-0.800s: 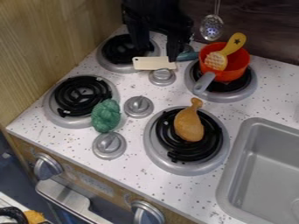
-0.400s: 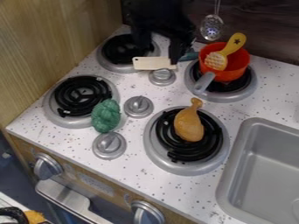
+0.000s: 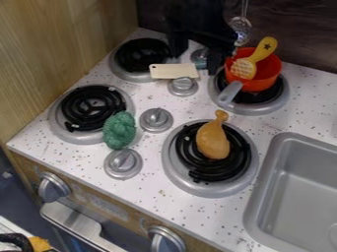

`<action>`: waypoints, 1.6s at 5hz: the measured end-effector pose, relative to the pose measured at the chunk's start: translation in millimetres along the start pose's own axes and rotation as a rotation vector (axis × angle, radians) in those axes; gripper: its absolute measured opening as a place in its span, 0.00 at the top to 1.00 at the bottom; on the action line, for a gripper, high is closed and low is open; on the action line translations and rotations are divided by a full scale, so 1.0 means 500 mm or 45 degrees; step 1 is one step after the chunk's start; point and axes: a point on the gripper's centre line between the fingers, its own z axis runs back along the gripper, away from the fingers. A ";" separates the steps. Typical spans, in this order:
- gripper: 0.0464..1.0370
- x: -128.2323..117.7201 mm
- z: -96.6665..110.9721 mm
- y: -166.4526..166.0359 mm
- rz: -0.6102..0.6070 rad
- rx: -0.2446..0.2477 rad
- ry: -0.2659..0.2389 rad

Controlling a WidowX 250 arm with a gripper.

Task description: Put the orange pot in between the left top and left bottom burners

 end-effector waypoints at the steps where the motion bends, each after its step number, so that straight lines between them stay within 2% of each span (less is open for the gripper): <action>1: 0.04 0.012 -0.038 0.000 0.001 0.012 -0.014; 2: 0.04 0.025 -0.052 -0.023 -0.001 -0.083 -0.024; 3: 0.04 0.032 -0.039 -0.036 0.030 -0.096 0.000; 4: 0.04 0.037 -0.030 -0.058 0.027 -0.076 0.010; 5: 0.04 0.044 -0.052 -0.048 -0.002 -0.088 -0.021; 6: 0.04 0.038 -0.089 -0.043 0.002 -0.085 -0.020; 7: 0.04 0.037 -0.095 -0.044 0.006 -0.084 -0.014; 8: 0.04 0.023 -0.105 -0.044 0.085 -0.066 -0.002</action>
